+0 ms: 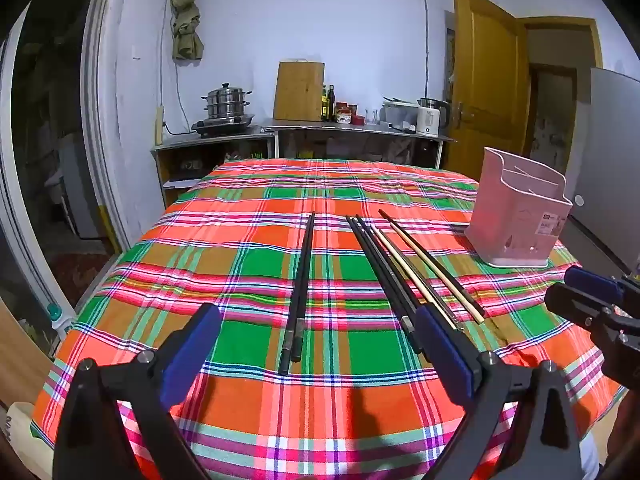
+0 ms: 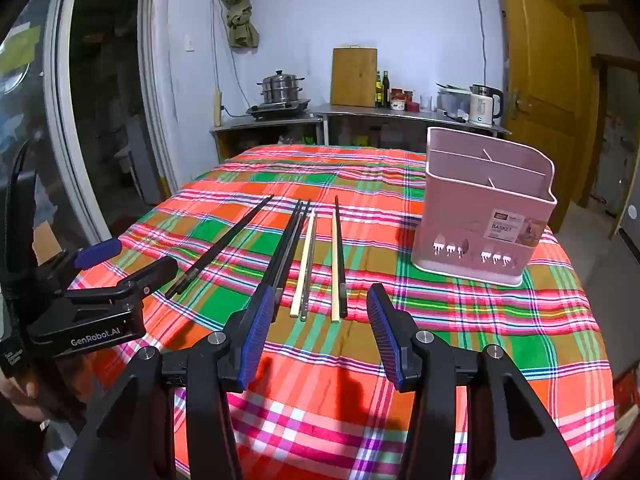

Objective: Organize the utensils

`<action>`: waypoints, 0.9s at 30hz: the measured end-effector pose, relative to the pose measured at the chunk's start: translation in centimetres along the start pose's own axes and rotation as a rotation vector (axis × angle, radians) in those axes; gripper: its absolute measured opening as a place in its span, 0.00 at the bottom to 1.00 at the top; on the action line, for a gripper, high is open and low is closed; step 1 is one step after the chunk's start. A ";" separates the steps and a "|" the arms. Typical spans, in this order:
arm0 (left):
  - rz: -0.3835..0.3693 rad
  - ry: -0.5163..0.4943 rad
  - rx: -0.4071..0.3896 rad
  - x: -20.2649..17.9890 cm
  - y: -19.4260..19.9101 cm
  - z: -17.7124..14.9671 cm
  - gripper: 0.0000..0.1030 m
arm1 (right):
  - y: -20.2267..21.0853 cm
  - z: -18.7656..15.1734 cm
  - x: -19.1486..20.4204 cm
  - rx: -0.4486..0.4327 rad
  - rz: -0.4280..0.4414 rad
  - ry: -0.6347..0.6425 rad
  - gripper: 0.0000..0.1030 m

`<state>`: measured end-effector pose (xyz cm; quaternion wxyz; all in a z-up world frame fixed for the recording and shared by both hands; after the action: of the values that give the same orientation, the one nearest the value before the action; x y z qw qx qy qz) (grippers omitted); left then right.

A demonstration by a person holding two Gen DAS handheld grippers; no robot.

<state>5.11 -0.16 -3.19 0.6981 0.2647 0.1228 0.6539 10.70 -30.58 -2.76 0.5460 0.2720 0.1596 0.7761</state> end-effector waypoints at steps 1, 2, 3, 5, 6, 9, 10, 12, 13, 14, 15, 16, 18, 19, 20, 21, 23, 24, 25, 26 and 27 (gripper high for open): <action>0.000 -0.001 0.001 -0.1 0.0 0.0 0.96 | 0.0 0.0 0.0 0.000 -0.001 0.002 0.48; -0.019 0.031 -0.008 0.1 0.0 0.0 0.96 | 0.0 0.0 0.1 0.001 -0.001 0.003 0.48; -0.019 0.030 -0.008 0.2 -0.1 0.0 0.96 | 0.0 -0.1 0.1 0.003 -0.003 0.005 0.48; -0.022 0.028 -0.008 0.2 -0.2 0.1 0.96 | -0.1 -0.1 0.3 0.007 -0.008 0.009 0.48; -0.021 0.027 -0.009 0.2 -0.3 0.1 0.96 | -0.2 -0.2 0.4 0.009 -0.009 0.010 0.48; -0.018 0.024 -0.010 0.6 -0.1 -0.2 0.96 | 0.1 -0.1 0.2 0.002 0.002 -0.001 0.48; -0.018 0.022 -0.011 0.6 -0.2 -0.1 0.96 | 0.1 -0.1 0.2 0.003 0.002 -0.002 0.48; -0.019 0.017 -0.012 0.6 -0.3 0.0 0.96 | 0.1 -0.2 0.2 -0.002 0.002 0.000 0.48; -0.010 0.026 -0.019 0.4 0.6 -0.1 0.96 | 0.4 0.0 0.3 -0.002 0.000 0.000 0.48; -0.011 0.025 -0.020 0.4 0.6 -0.1 0.96 | 0.4 0.0 0.4 -0.004 -0.002 0.000 0.48; -0.012 0.024 -0.021 0.3 0.7 0.0 0.96 | 0.3 0.0 0.4 -0.006 -0.005 -0.001 0.48; -0.012 0.023 -0.022 0.3 0.7 0.0 0.96 | 0.0 0.0 0.4 -0.009 -0.006 -0.003 0.48; -0.014 0.019 -0.025 0.2 0.8 0.0 0.96 | 0.0 0.0 0.4 -0.012 -0.009 -0.006 0.48; -0.014 0.017 -0.025 0.1 0.8 0.0 0.96 | 0.1 -0.1 0.2 -0.015 -0.008 -0.009 0.48; -0.017 0.016 -0.026 0.1 0.8 0.0 0.96 | 0.1 -0.1 0.2 -0.015 -0.009 -0.011 0.48; -0.018 0.015 -0.026 0.0 0.8 0.0 0.96 | 0.1 -0.1 0.2 -0.014 -0.009 -0.013 0.48; -0.021 0.016 -0.024 -0.1 0.8 0.0 0.96 | 0.0 -0.1 0.2 -0.012 -0.011 -0.014 0.48; -0.021 0.016 -0.024 -0.1 0.8 0.1 0.96 | 0.0 -0.1 0.2 -0.012 -0.010 -0.016 0.48; -0.023 0.016 -0.024 -0.1 0.8 0.1 0.96 | 0.1 -0.1 0.1 -0.013 -0.010 -0.018 0.48; -0.024 0.015 -0.024 -0.1 0.8 0.1 0.96 | 0.1 -0.1 0.1 -0.013 -0.011 -0.018 0.48; -0.025 0.015 -0.025 -0.1 0.8 0.1 0.96 | 0.1 -0.1 0.1 -0.014 -0.012 -0.019 0.48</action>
<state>4.42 -0.28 -2.73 0.7083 0.2497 0.1232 0.6487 10.53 -30.53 -2.75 0.5540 0.2747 0.1508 0.7713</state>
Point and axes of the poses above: each gripper's, at about its wrist camera, not at the fingertips, and y roughly against the way its jaws point, x to its left, z to its top, the point moved 6 cm from there along -y, roughly the way its jaws point, and after that the axes turned 13 degrees about -y, right-handed, at the moved point
